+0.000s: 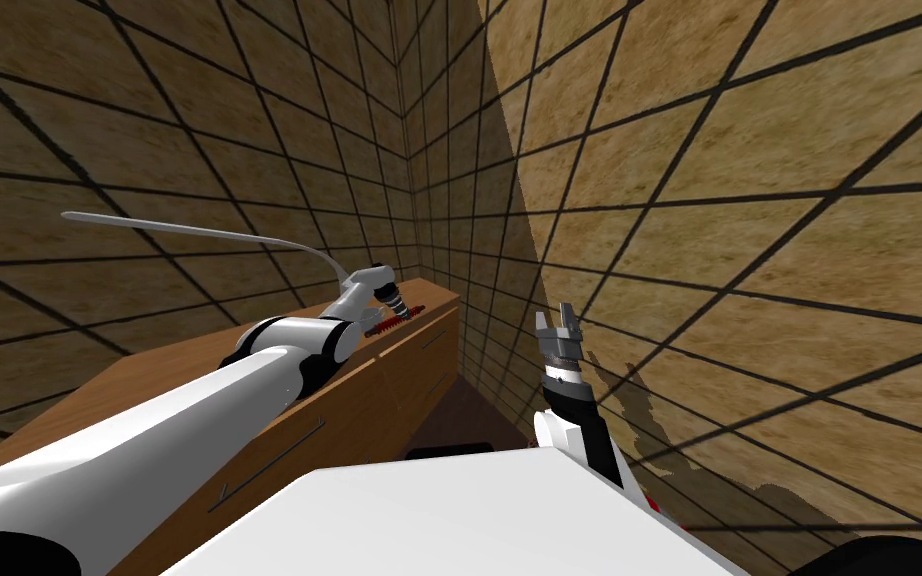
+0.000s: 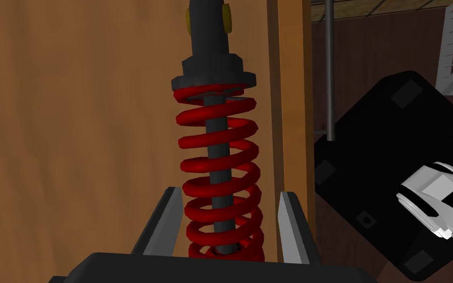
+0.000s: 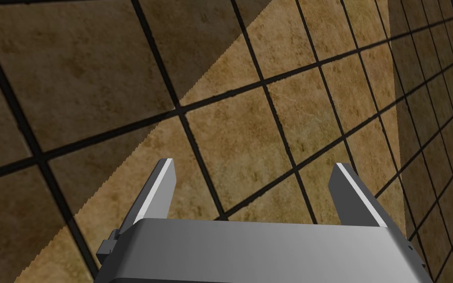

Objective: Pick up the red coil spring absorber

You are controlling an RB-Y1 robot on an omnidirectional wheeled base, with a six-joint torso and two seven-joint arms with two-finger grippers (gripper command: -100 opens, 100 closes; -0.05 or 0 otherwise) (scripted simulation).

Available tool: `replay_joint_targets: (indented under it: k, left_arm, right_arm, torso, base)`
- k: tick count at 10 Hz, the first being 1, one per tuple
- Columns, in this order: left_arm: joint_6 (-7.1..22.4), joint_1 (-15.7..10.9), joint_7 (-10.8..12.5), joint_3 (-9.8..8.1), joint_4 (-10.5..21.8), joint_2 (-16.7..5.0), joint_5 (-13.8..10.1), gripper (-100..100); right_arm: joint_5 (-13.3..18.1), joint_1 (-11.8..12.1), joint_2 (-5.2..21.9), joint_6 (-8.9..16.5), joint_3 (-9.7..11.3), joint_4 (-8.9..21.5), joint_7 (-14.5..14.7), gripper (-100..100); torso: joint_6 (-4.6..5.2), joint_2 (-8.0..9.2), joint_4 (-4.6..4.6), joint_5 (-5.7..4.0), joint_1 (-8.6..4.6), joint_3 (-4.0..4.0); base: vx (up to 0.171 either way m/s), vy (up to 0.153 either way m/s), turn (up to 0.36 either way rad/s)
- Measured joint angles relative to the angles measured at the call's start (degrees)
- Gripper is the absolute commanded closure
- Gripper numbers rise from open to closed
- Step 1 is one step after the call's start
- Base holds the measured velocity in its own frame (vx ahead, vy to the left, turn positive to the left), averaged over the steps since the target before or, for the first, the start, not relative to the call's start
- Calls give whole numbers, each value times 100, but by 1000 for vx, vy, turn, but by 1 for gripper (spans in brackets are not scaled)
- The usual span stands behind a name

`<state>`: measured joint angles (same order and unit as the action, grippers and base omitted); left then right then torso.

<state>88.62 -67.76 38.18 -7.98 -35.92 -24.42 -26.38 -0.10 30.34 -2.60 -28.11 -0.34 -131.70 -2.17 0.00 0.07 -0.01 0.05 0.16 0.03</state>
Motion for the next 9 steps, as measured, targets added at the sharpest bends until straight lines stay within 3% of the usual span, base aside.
replay_joint_targets:
  k: [3,4,5,6,9]
  left_arm:
    - [0,0,3,-1,0,0,-1,100]
    - [-1,0,2,-1,0,0,0,0]
    - [-1,0,2,-1,0,0,0,100]
    - [-32,-39,-11,-27,97,-27,21,100]
    - [82,-192,-75,233,48,140,-213,100]
  right_arm:
    - [0,0,0,0,0,0,0,0]
    - [0,0,0,0,0,0,0,0]
    - [0,0,0,0,0,0,0,0]
    - [0,0,0,0,0,0,0,0]
    - [0,2,0,0,0,0,0,0]
  torso:
    - [1,-5,-2,-1,-3,-4]
    - [0,-5,-2,-1,-3,-3]
    - [0,-5,-2,-1,-3,-3]
    - [-2,-4,-2,-1,-1,-3]
    - [-11,-25,0,-5,-11,-11]
  base:
    - [0,0,0]
    - [0,0,0]
    - [-7,0,-11]
    - [25,-15,306]
    - [65,-43,344]
